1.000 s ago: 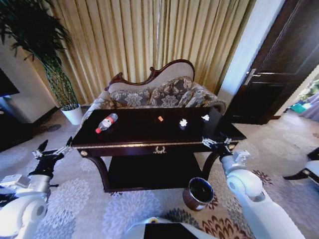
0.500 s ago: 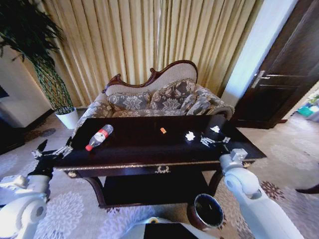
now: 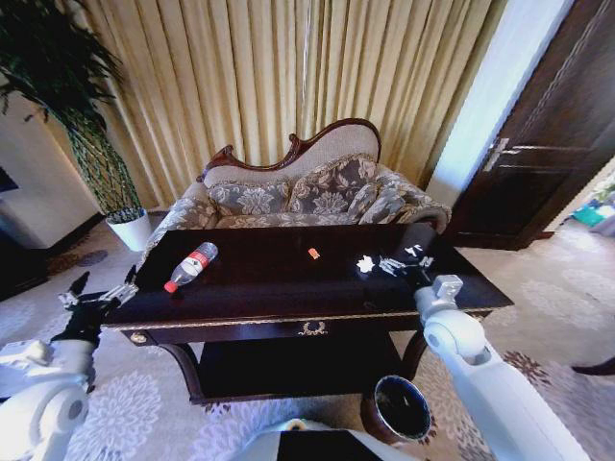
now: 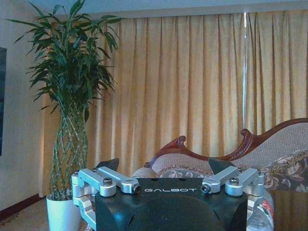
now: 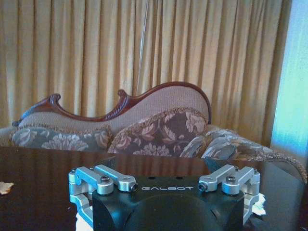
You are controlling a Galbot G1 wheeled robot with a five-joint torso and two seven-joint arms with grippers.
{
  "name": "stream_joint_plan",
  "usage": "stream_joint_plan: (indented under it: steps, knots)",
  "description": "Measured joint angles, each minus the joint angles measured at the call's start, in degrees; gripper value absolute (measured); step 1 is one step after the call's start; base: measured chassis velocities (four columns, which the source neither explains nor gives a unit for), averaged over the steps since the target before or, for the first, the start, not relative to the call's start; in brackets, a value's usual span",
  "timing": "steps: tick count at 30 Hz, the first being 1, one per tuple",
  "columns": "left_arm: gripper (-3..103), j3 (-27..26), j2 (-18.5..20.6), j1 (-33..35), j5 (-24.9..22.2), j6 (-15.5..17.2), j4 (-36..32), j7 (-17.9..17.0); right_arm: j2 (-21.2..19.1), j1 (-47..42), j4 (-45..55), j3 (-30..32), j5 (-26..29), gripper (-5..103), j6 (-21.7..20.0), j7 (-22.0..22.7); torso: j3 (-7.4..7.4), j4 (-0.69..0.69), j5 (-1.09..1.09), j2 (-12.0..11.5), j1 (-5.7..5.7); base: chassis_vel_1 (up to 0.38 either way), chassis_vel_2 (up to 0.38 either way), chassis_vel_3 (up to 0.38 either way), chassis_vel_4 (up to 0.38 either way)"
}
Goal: Move to the front of the table and place the trash on the table into the trash bin.
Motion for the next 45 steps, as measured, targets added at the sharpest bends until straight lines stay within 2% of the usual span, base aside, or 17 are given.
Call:
stream_joint_plan:
  steps: [4,10,21,28,35,45]
  knots:
    - [100,-0.3,0.2,-0.2,-0.1,0.0,0.0,0.0,-1.2,3.2,-1.5,-1.8,1.8,100,-1.4,1.2,0.0,0.0,0.01,0.0,0.0,0.0,0.0,0.0,0.0]
    - [100,-0.3,-0.4,-0.6,0.0,0.4,0.4,0.0,-2.8,12.4,-5.3,-5.5,5.5,100,-5.9,2.7,-0.01,0.01,0.02,0.0,-0.01,0.0,0.0,0.0,0.0]
    - [100,0.7,-1.4,-0.8,1.1,0.6,0.0,0.0,-6.1,17.3,-10.7,-4.1,10.3,100,-13.3,5.0,-0.01,-0.01,0.03,0.0,-0.02,0.0,0.0,0.0,0.0]
    - [100,0.9,-1.4,-0.9,1.2,0.7,0.5,0.0,-7.7,18.8,-14.2,-4.0,13.1,100,-14.5,5.3,-0.01,0.0,0.01,0.0,-0.02,0.0,0.0,0.0,0.0]
    - [100,1.1,-1.4,-1.3,1.2,0.7,1.0,0.1,-8.4,18.7,-15.3,-3.5,16.8,100,-18.3,5.6,-0.01,0.0,0.02,0.0,-0.02,0.0,0.0,0.0,0.0]
    - [100,1.5,-1.3,-1.4,1.2,0.7,0.9,0.1,-8.4,18.7,-17.4,-3.2,17.0,100,-19.0,6.2,-0.01,0.0,0.02,0.0,-0.02,0.0,0.0,0.0,0.0]
